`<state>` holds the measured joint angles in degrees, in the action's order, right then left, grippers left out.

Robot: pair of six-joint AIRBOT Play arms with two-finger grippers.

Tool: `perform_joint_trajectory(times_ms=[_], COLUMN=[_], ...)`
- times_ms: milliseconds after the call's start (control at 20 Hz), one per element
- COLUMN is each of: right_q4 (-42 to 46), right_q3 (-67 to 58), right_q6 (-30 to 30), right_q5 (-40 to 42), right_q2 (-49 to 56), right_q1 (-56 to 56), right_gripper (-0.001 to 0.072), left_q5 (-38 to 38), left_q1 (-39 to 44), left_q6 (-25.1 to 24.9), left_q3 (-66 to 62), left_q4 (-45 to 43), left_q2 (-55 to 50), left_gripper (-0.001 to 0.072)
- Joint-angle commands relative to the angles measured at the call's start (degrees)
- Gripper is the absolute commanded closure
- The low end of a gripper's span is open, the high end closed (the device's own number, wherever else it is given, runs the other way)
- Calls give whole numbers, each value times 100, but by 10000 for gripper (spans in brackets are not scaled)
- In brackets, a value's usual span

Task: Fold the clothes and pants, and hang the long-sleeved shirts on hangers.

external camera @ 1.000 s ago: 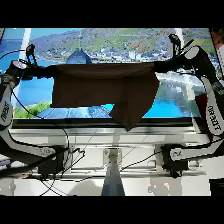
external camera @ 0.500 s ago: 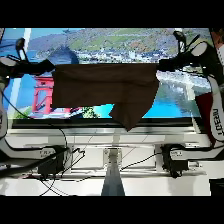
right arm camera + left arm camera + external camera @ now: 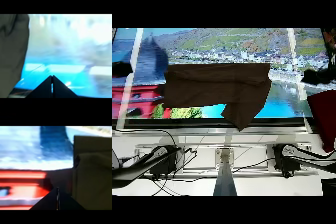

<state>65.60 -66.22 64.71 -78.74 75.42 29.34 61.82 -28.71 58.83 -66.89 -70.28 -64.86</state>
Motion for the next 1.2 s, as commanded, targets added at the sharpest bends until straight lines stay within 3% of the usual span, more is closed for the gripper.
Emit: perform_joint_trajectory(times_ms=[0,100,150,200,250,300,350,700,950,1000,1050,1100,1150], right_q4=[-1200,-1370,-1545,-1845,-2087,-2190,-2181,-2586,-2664,-2667,-2693,-2680,-2677], right_q3=[1572,2514,2861,3180,3423,3626,3799,4186,4183,4181,4177,4135,4061], right_q6=[-323,-424,-413,-415,-422,-435,-444,-361,518,511,511,472,435], right_q5=[-345,-68,87,184,251,369,562,1893,2752,2730,2664,2542,2426], right_q2=[-170,-402,-481,-514,-511,-511,-505,-487,-487,-492,-496,-496,-503], right_q1=[461,170,13,-188,-407,-673,-994,-2594,-3067,-3097,-3095,-3095,-3095], right_gripper=[701,699,654,447,318,318,318,324,339,421,602,699,699], left_q5=[664,656,651,660,658,660,664,684,481,485,487,492,501], left_q1=[-487,-667,-715,-730,-737,-734,-734,-734,-734,-734,-734,-734,-734], left_q6=[-693,-872,-872,-872,-872,-872,-870,-636,-636,-636,-636,-636,-636], left_q3=[769,1484,1738,1923,2070,2170,2227,2256,2256,2256,2256,2256,2256], left_q4=[142,540,592,584,586,588,586,605,605,608,608,608,610], left_q2=[247,232,214,184,151,120,79,39,-142,-229,-334,-435,-520], left_gripper=[698,697,688,645,527,401,334,336,335,335,335,335,335])
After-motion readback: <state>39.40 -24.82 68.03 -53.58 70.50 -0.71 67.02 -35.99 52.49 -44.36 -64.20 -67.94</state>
